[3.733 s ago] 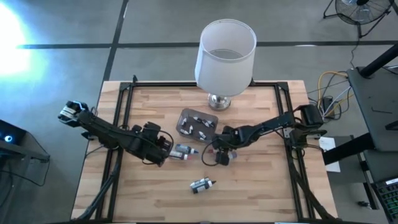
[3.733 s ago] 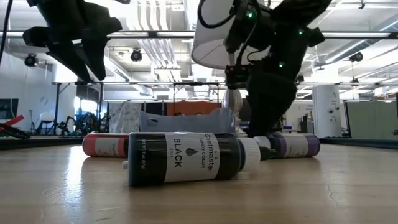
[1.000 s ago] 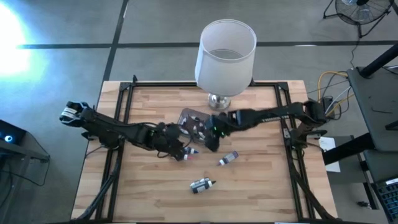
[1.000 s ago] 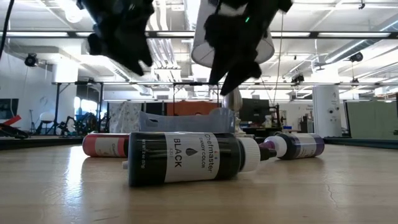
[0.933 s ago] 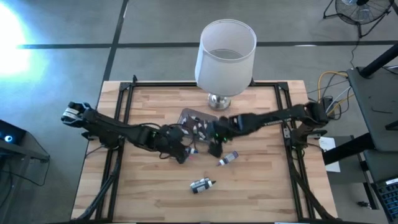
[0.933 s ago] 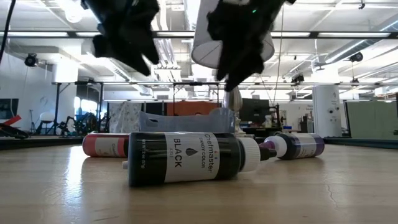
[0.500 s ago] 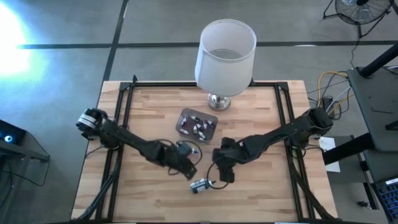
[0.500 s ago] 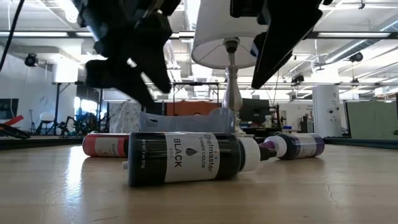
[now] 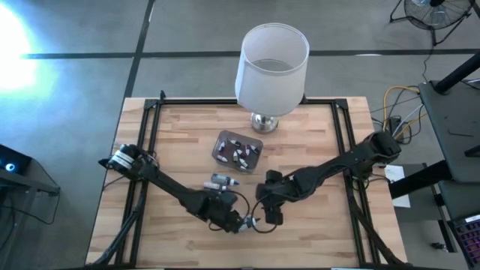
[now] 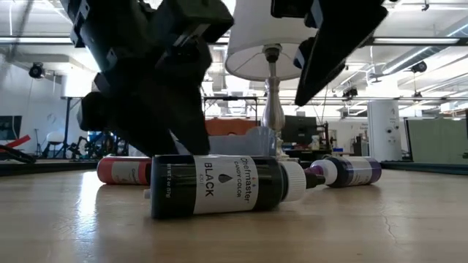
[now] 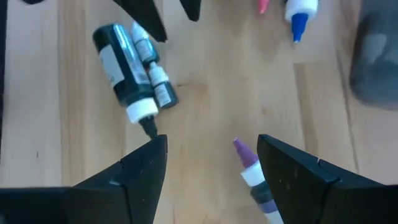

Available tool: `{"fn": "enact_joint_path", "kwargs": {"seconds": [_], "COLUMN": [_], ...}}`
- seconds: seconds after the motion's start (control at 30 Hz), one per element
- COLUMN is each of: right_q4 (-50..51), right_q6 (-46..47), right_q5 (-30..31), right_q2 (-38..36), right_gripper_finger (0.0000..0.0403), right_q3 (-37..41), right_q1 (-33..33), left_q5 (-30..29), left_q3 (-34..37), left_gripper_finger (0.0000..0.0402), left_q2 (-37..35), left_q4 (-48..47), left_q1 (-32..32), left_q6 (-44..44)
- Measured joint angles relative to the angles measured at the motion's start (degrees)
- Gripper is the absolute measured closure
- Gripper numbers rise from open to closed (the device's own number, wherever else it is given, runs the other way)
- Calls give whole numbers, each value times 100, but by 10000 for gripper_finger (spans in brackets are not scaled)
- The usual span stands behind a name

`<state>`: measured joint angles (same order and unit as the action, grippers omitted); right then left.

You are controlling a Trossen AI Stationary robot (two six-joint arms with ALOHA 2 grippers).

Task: Pick & Place food coloring
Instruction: Put the small dark green food coloring into the black bin

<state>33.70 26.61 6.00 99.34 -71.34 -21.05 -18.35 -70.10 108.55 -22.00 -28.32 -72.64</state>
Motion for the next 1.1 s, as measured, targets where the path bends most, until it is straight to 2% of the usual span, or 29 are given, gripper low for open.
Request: {"fn": "enact_joint_path", "kwargs": {"seconds": [0.3, 0.57, 0.73, 0.87, 1.1], "right_q4": [-9, -18, -15, -20, -9], "right_q6": [226, 254, 413, 587, 1238], "right_q5": [2, 7, 8, 33, 822], "right_q2": [6, 6, 6, 6, 6], "right_gripper_finger": [161, 161, 165, 168, 169], "right_q3": [126, 144, 143, 146, 274], "right_q1": [-18, -18, -76, -207, -807], "left_q5": [84, 121, -455, -626, -780], "left_q3": [-906, -942, -938, -936, -939], "left_gripper_finger": [227, 227, 227, 227, 227], "left_q2": [555, 767, 803, 875, 1057], "left_q4": [-1052, -1037, -1012, -983, -768], "left_q1": [-304, -593, -664, -636, -675], "left_q6": [404, 451, 434, 765, 1703]}}
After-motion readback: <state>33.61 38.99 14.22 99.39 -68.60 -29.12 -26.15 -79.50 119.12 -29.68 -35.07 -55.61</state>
